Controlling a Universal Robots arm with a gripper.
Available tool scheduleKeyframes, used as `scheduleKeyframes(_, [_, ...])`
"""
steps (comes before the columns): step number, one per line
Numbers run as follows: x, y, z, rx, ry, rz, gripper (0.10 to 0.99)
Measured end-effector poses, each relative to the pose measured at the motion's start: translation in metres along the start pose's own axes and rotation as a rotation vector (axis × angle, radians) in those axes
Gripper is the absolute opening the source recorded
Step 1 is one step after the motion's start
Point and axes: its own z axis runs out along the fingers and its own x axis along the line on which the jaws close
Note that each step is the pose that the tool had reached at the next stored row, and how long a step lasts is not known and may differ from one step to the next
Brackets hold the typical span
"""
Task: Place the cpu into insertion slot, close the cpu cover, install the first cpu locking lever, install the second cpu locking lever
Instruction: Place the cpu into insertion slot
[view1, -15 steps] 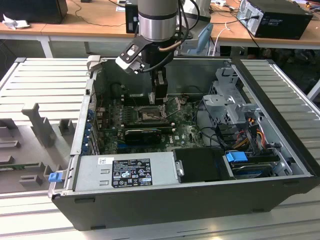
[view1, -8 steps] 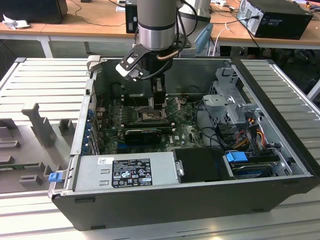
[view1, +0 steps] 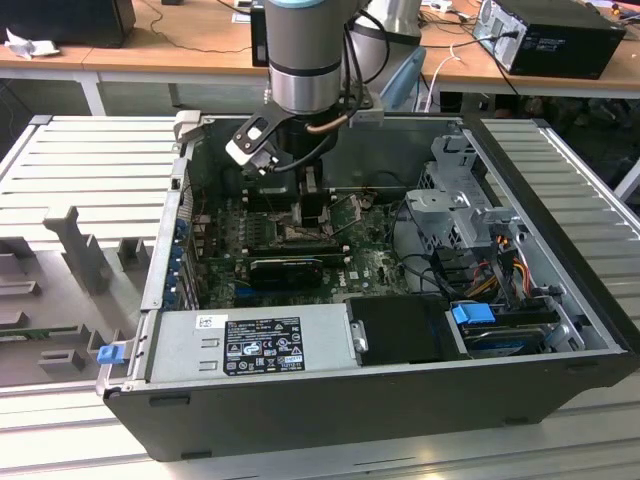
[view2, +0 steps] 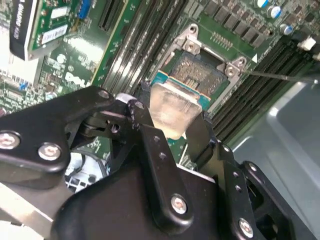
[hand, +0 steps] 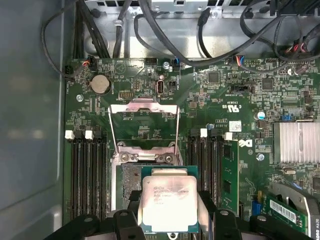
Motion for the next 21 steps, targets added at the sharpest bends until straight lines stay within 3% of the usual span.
scheduleKeyframes(5, [0.0010,-0.0018,0.0114,0.000,0.0001,0.000,0.529])
scheduleKeyframes(11, [0.0023,-0.0027,0.0179,0.000,-0.0001,0.000,0.529])
scheduleKeyframes(17, [0.0059,-0.0080,0.0282,0.000,0.0022,-0.010,0.529])
scheduleKeyframes(21, [0.0084,-0.0085,0.0304,0.000,0.0029,-0.010,0.529])
